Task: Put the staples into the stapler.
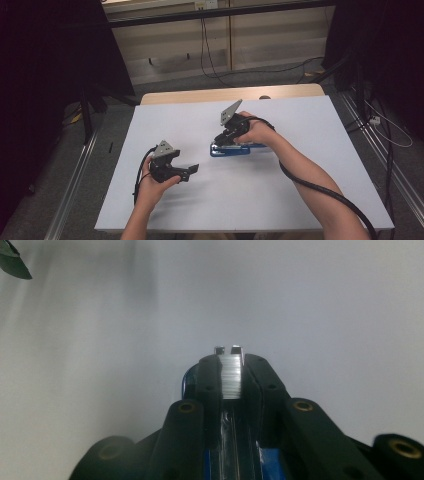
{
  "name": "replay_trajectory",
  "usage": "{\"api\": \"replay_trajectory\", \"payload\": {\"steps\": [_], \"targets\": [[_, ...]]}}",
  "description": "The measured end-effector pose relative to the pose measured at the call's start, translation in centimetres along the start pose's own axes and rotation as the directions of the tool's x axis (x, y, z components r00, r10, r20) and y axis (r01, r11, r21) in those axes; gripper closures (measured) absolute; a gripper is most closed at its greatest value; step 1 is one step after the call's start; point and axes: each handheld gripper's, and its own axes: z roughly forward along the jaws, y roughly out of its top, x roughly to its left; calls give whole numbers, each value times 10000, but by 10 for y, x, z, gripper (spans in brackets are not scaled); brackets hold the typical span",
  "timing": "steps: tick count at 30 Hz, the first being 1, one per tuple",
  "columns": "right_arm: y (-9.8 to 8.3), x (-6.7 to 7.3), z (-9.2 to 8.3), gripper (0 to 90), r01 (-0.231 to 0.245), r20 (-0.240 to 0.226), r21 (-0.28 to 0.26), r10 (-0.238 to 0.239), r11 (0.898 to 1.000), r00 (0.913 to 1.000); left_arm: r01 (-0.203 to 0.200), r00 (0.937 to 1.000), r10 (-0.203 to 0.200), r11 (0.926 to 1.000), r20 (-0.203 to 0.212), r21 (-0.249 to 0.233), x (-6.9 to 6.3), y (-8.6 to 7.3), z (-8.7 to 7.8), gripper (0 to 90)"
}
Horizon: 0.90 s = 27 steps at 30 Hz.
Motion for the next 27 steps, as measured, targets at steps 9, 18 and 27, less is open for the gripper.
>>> {"api": "replay_trajectory", "payload": {"steps": [9,18,27], "targets": [[-1,3,-5,658,-459,266,-269,466,9986,9986,-4,10000,4,10000,3,-29,1,0,1,71],[-10,13,-27,444,-1212,937,-696,1274,9902,9874,33,9999,-33,10000,132,-34,-2,1,6,71],[-26,27,-48,254,-1921,1738,-1181,2107,9742,9620,31,9998,-30,10000,194,-30,-4,3,11,71]]}}
